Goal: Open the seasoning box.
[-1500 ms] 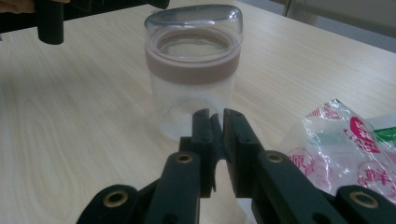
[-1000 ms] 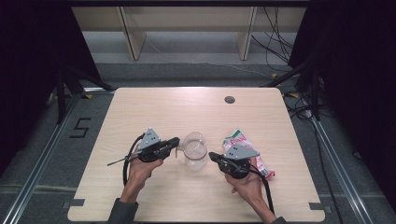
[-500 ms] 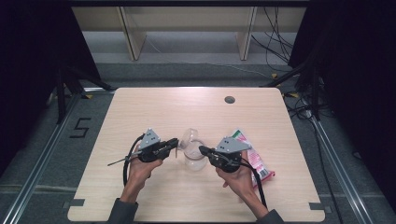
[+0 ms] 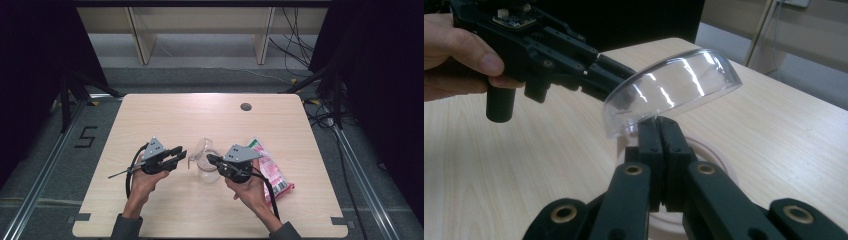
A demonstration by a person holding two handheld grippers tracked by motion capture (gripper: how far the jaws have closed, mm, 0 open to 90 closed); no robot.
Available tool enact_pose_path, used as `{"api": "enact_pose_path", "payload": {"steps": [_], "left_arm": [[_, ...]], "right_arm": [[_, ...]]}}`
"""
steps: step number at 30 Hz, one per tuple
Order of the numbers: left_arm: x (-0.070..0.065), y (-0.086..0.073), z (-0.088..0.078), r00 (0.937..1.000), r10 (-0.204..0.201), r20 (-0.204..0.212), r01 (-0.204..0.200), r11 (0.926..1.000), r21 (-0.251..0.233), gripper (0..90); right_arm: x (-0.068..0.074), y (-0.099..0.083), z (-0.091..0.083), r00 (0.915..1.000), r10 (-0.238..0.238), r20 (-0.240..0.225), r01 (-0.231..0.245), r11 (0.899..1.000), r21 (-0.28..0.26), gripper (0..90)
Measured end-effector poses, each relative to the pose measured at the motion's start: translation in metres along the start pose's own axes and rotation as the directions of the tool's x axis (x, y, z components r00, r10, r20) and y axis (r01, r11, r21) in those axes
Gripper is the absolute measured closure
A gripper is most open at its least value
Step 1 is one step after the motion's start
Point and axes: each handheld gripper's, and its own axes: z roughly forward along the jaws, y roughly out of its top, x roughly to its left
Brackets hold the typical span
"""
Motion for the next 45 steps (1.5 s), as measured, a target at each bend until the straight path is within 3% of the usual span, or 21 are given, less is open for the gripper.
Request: {"api": "enact_pose_path", "payload": {"steps": [3,7,8,9,13,15,17,18,23,28,31,33,34,37,39,41,45], "left_arm": [[-0.004,-0.002,-0.003,1.0,0.008,0.0,-0.008,0.9999,0.013,62.9],[-0.007,-0.008,-0.009,0.9985,0.055,-0.004,-0.054,0.9972,0.051,56.1],[-0.009,-0.009,-0.011,0.9984,0.056,-0.008,-0.056,0.9963,0.066,53.0],[-0.009,-0.011,-0.013,0.9972,0.075,-0.003,-0.074,0.9949,0.068,51.8],[-0.011,-0.017,-0.019,0.9978,0.065,-0.01,-0.064,0.9944,0.084,46.2],[-0.013,-0.021,-0.02,0.9976,0.069,-0.013,-0.067,0.9935,0.092,45.6],[-0.014,-0.024,-0.02,0.999,0.045,0.003,-0.045,0.9952,0.087,42.3],[-0.014,-0.028,-0.02,0.9992,0.003,0.041,-0.006,0.9974,0.071,41.5],[-0.011,-0.034,-0.027,0.9996,-0.002,0.029,-0.001,0.9967,0.081,39.9],[-0.009,-0.039,-0.034,0.9998,-0.015,0.016,0.013,0.9971,0.075,39.8],[-0.01,-0.041,-0.035,0.9996,-0.026,0.005,0.026,0.9966,0.078,38.5],[-0.011,-0.043,-0.034,0.9995,-0.033,-0.001,0.033,0.9963,0.08,37.5],[-0.01,-0.043,-0.034,0.9996,-0.027,0.003,0.027,0.9957,0.089,37.5],[-0.009,-0.045,-0.033,0.9996,-0.028,-0.002,0.028,0.9944,0.102,36.7],[-0.01,-0.047,-0.033,0.9997,-0.024,0.001,0.024,0.9939,0.107,36.8],[-0.01,-0.047,-0.033,0.9998,-0.019,0.005,0.018,0.9934,0.113,37.8],[-0.012,-0.048,-0.032,0.9997,-0.023,0.013,0.021,0.9938,0.109,37.3]], "right_arm": [[0.003,0.004,0.002,0.9994,-0.029,-0.02,0.028,1.0,-0.006,90.0],[0.008,0.008,0.005,0.9993,-0.02,-0.032,0.02,1.0,-0.007,90.0],[0.008,0.01,0.007,0.9981,-0.06,-0.015,0.059,0.998,-0.023,90.0],[0.01,0.01,0.007,0.999,-0.044,-0.01,0.044,0.999,-0.029,90.0],[0.012,0.013,0.01,0.9973,-0.058,-0.046,0.057,0.998,-0.027,90.0],[0.014,0.013,0.012,0.9976,-0.056,-0.04,0.055,0.998,-0.037,89.6],[0.016,0.014,0.016,0.9973,-0.06,-0.041,0.059,0.998,-0.031,89.4],[0.019,0.014,0.019,0.9964,-0.069,-0.049,0.068,0.997,-0.023,89.4],[0.029,0.018,0.026,0.9936,-0.093,-0.065,0.09,0.995,-0.039,89.3],[0.032,0.017,0.022,0.9906,-0.121,-0.063,0.121,0.993,-0.001,87.3],[0.024,0.015,0.01,0.9938,-0.093,-0.06,0.093,0.996,-0.015,84.2],[0.008,0.013,-0.007,0.9967,-0.069,-0.043,0.068,0.997,-0.023,78.7],[0.008,0.013,-0.007,0.9967,-0.069,-0.043,0.068,0.997,-0.023,78.7],[-0.01,0.009,-0.022,0.9988,-0.04,-0.029,0.038,0.999,-0.035,69.9],[-0.026,0.003,-0.039,0.9996,0.006,0.028,-0.006,1.0,-0.013,62.5],[-0.032,0.001,-0.043,0.9994,0.002,0.036,-0.002,1.0,-0.008,61.9],[-0.056,-0.011,-0.064,0.9924,0.055,0.11,-0.058,0.998,0.032,60.0]]}}
